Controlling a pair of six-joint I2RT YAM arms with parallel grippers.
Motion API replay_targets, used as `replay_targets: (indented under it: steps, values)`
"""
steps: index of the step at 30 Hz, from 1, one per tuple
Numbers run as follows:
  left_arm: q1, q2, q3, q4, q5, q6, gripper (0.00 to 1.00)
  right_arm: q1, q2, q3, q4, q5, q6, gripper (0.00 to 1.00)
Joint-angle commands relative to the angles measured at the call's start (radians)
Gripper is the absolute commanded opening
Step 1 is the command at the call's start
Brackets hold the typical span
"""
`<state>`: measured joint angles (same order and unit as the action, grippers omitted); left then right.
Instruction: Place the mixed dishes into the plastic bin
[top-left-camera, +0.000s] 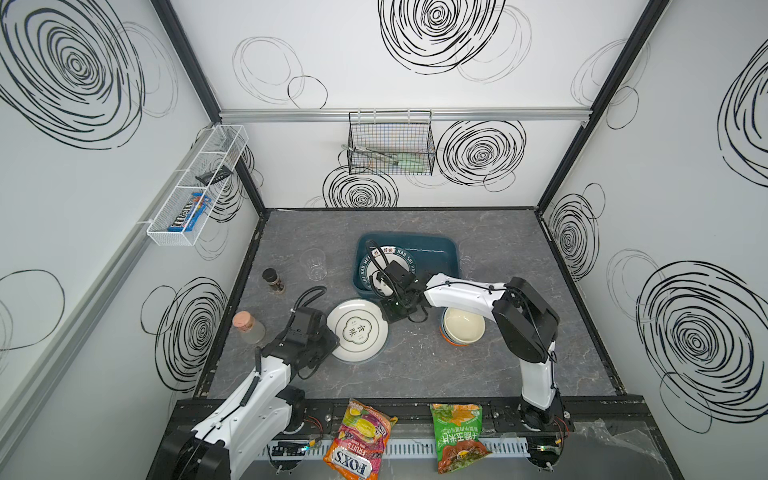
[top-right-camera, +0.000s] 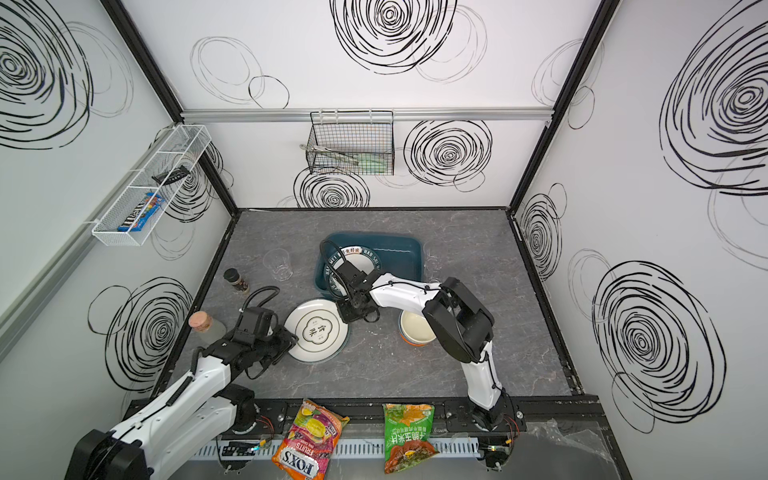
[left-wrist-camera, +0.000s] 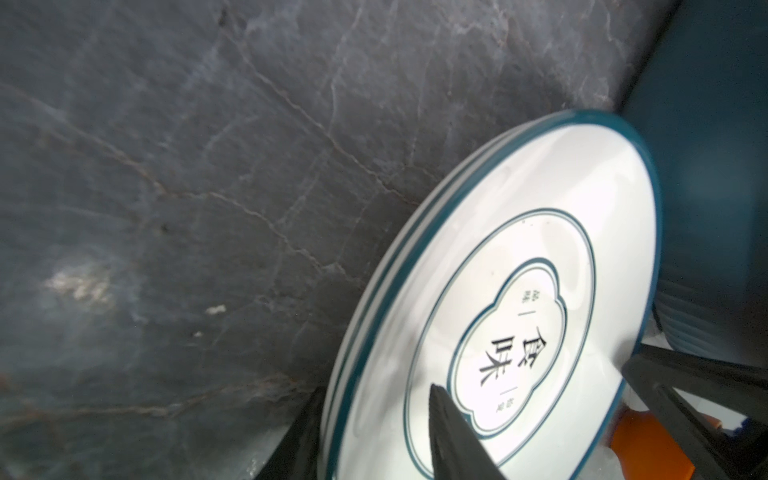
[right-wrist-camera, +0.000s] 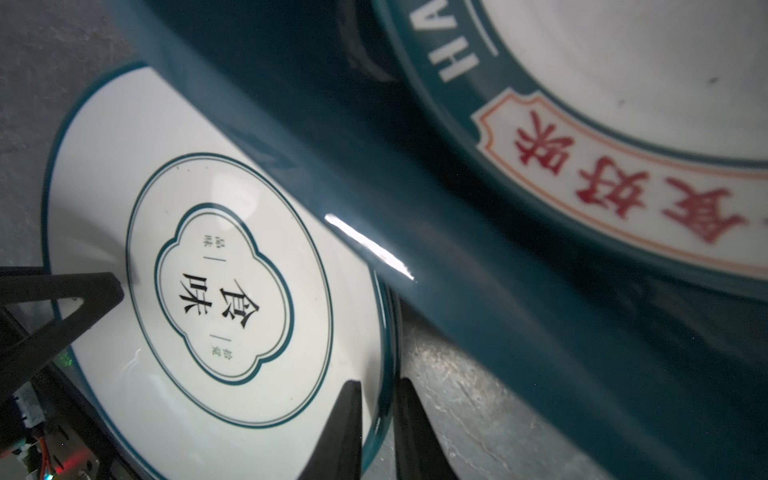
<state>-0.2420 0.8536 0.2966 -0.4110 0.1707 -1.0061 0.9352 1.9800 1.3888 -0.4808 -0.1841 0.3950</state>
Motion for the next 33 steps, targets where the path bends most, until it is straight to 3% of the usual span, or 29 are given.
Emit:
replay_targets:
  steps: [1,11,20,33]
  values:
    - [-0.002,-0.006,-0.007,0.038,0.009,0.000,0.42,0.020,0.025,0.033,-0.016,-0.011,-0.013,0.16]
    - [-0.001,-0.011,-0.012,0.035,0.007,-0.005,0.46,0.029,0.050,0.048,-0.026,-0.024,-0.023,0.12]
    - [-0.001,-0.030,-0.011,0.008,-0.001,-0.012,0.61,0.031,0.068,0.054,-0.032,-0.041,-0.028,0.12]
    - [-0.009,-0.018,0.000,0.027,0.017,0.004,0.44,0.021,0.035,0.046,-0.047,-0.007,-0.023,0.23]
